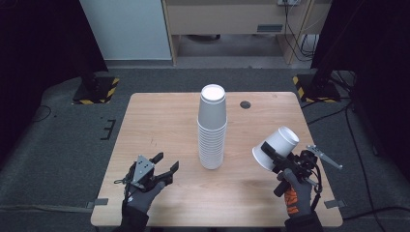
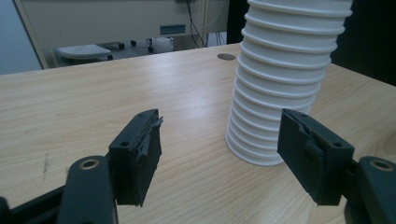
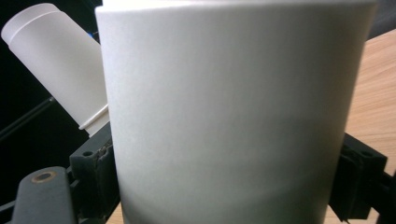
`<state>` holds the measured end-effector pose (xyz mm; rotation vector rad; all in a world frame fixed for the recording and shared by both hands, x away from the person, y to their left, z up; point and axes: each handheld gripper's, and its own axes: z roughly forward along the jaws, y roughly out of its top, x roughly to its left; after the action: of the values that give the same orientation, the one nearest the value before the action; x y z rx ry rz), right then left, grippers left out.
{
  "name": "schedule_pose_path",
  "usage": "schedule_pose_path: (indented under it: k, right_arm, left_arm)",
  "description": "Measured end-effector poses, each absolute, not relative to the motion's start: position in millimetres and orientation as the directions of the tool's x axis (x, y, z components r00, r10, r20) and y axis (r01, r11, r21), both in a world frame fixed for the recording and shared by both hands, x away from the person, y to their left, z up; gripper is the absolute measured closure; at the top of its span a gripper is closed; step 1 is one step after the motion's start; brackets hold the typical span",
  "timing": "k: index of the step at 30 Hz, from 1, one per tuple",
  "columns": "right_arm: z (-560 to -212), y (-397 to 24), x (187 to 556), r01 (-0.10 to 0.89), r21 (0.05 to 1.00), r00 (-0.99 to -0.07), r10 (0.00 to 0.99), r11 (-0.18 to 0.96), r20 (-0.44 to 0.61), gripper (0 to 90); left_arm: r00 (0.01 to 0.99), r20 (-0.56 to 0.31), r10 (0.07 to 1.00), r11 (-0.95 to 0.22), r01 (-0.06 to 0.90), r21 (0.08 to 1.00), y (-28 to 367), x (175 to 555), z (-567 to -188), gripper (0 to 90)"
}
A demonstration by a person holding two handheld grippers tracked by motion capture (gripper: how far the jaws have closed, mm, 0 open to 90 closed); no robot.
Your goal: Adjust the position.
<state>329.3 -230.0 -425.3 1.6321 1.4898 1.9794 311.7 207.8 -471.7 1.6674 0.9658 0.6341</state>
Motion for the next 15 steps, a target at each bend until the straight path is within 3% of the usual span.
schedule_pose_path:
  k: [15]
  right_arm:
    - [-430.6,-226.7,327.7,0.470,0.722,-0.373,0.627,-0.508,0.684,15.4]
  left_arm:
    - [0.602,-0.036,0.798,-0.148,0.253,0.956,179.2,307.4,-470.0,31.2]
